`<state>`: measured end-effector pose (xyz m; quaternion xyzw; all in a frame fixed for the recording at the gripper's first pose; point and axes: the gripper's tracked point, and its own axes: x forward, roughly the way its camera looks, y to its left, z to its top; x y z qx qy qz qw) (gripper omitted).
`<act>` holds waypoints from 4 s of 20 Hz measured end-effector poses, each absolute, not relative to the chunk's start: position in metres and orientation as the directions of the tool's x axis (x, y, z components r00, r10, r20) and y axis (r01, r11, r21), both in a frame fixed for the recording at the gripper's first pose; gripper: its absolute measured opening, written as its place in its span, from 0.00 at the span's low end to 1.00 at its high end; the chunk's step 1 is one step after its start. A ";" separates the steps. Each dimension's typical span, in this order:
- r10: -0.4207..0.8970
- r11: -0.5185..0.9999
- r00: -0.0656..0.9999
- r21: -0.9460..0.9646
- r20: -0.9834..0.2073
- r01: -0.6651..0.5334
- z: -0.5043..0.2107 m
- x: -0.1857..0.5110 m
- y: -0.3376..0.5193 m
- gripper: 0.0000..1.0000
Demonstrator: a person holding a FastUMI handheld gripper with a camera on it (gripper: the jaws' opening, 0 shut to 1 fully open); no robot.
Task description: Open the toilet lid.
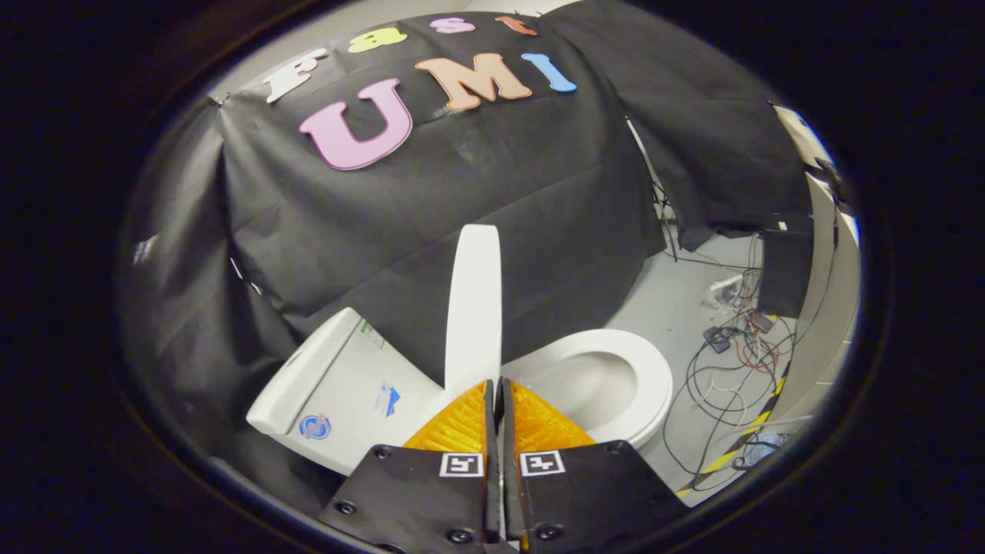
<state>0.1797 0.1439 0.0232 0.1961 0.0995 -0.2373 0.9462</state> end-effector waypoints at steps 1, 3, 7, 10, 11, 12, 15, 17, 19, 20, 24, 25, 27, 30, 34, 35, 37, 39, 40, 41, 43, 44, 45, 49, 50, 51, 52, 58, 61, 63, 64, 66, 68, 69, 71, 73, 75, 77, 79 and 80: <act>-0.402 0.813 0.873 0.331 -0.276 0.479 0.024 0.180 0.145 0.04; -0.396 0.818 0.878 0.332 -0.267 0.470 0.026 0.183 0.151 0.03; -0.366 0.822 0.895 0.363 -0.254 0.439 0.031 0.190 0.167 0.05; -0.358 0.824 0.901 0.370 -0.247 0.429 0.036 0.196 0.179 0.06; -0.365 0.829 0.897 0.352 -0.247 0.434 0.036 0.197 0.183 0.06; -0.375 0.834 0.893 0.330 -0.248 0.442 0.038 0.199 0.188 0.06; -0.402 0.844 0.877 0.265 -0.265 0.466 0.043 0.207 0.205 0.07; -0.436 0.842 0.855 0.208 -0.282 0.498 0.044 0.211 0.212 0.06; -0.464 0.839 0.836 0.158 -0.293 0.521 0.049 0.215 0.215 0.06; -0.467 0.836 0.830 0.153 -0.306 0.527 0.049 0.217 0.217 0.06; -0.433 0.839 0.842 0.199 -0.321 0.507 0.049 0.236 0.240 0.07; -0.418 0.844 0.849 0.208 -0.322 0.494 0.049 0.240 0.247 0.08; -0.405 0.853 0.855 0.203 -0.325 0.481 0.048 0.247 0.257 0.10; -0.389 0.870 0.858 0.173 -0.336 0.462 0.047 0.255 0.275 0.10; -0.377 0.894 0.855 0.101 -0.356 0.436 0.044 0.268 0.302 0.10; -0.376 0.898 0.853 0.085 -0.360 0.432 0.043 0.269 0.308 0.11; -0.381 0.903 0.848 0.047 -0.368 0.427 0.041 0.275 0.317 0.10; -0.398 0.905 0.837 -0.008 -0.375 0.426 0.040 0.279 0.325 0.10; -0.408 0.904 0.830 -0.043 -0.380 0.425 0.039 0.280 0.328 0.10; -0.418 0.903 0.823 -0.079 -0.385 0.422 0.038 0.283 0.332 0.10; -0.440 0.896 0.810 -0.141 -0.387 0.420 0.036 0.284 0.337 0.10; -0.455 0.891 0.804 -0.176 -0.384 0.420 0.037 0.282 0.337 0.10; -0.467 0.884 0.799 -0.204 -0.378 0.420 0.037 0.282 0.338 0.10; -0.481 0.875 0.802 -0.246 -0.354 0.416 0.037 0.284 0.342 0.10; -0.490 0.868 0.802 -0.273 -0.342 0.414 0.039 0.284 0.343 0.10; -0.492 0.863 0.804 -0.305 -0.333 0.402 0.040 0.284 0.345 0.13; -0.485 0.863 0.811 -0.327 -0.327 0.385 0.041 0.286 0.348 0.16; -0.451 0.865 0.849 -0.370 -0.276 0.339 0.039 0.288 0.365 0.50; -0.391 0.898 0.881 -0.318 -0.266 0.303 0.045 0.284 0.375 0.70; -0.352 0.914 0.905 -0.298 -0.239 0.277 0.057 0.282 0.381 0.84; -0.336 0.919 0.915 -0.293 -0.225 0.265 0.064 0.280 0.383 0.83; -0.299 0.928 0.934 -0.288 -0.198 0.236 0.078 0.277 0.388 0.87; -0.261 0.937 0.947 -0.285 -0.185 0.203 0.088 0.269 0.389 0.90; -0.246 0.940 0.953 -0.283 -0.179 0.190 0.092 0.266 0.388 0.92; -0.215 0.947 0.963 -0.276 -0.164 0.164 0.101 0.257 0.386 0.95; -0.187 0.954 0.971 -0.264 -0.146 0.144 0.110 0.247 0.382 0.98; -0.143 0.962 0.980 -0.251 -0.139 0.105 0.118 0.235 0.382 0.98; -0.080 0.971 0.989 -0.235 -0.127 0.048 0.129 0.222 0.381 0.98; -0.033 0.973 0.995 -0.229 -0.090 0.012 0.146 0.205 0.374 0.98; -0.020 0.973 0.997 -0.229 -0.068 0.004 0.155 0.196 0.367 0.98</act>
